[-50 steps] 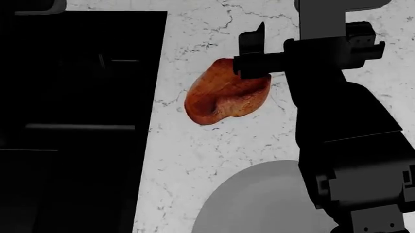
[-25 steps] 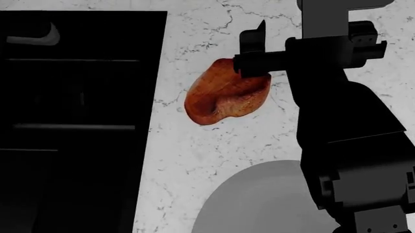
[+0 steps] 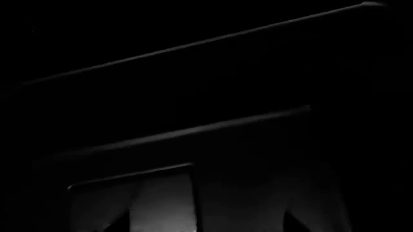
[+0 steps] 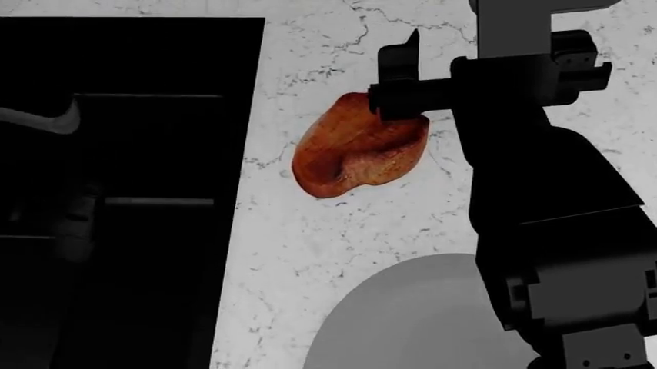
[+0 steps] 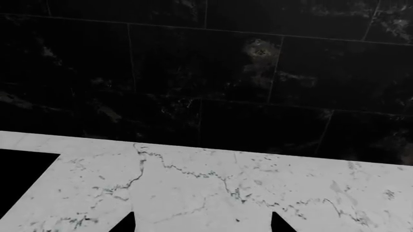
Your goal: Pick the cheese from the sink and place it on the plate located on the counter
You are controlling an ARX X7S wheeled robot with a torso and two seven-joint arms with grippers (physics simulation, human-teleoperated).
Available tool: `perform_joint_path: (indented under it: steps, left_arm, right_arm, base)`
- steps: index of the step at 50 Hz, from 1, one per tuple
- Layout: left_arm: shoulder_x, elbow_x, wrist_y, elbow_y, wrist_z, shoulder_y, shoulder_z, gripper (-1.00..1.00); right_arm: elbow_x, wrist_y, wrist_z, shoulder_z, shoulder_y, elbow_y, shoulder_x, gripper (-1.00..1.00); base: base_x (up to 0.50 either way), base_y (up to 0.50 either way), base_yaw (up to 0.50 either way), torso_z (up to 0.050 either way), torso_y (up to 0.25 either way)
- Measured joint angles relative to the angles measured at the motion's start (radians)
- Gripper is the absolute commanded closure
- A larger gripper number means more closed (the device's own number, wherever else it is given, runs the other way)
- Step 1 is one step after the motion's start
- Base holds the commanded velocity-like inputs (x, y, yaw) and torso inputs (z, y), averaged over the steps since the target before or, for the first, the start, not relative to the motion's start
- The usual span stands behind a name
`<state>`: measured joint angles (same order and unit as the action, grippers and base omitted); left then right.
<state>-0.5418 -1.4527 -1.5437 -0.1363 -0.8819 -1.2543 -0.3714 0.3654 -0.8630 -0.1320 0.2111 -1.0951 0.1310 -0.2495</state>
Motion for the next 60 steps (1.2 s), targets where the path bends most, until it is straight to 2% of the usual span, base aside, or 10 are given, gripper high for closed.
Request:
perform_joint_path:
  steps: [15,42,60]
  left_arm:
    - [-0.085,-0.213,-0.002,-0.027,-0.089,-0.045,-0.148,-1.0]
    - [-0.183,-0.423,0.016,-0.013,-0.166,-0.087,-0.344,-1.0]
    - [-0.232,-0.51,0.04,-0.004,-0.186,-0.086,-0.425,-1.0]
  right_arm:
    - [0.006,-0.002,-0.005,0.001,0.004,-0.008,-0.005,-1.0]
    - [0.016,0.001,-0.011,0.006,0.009,-0.01,-0.009,-1.0]
    - [0.024,0.003,-0.015,0.004,0.013,-0.013,-0.015,-1.0]
  base:
    - [0.0,0.0,0.0,0.0,0.0]
    - [0.0,0.0,0.0,0.0,0.0]
    - [0.0,0.0,0.0,0.0,0.0]
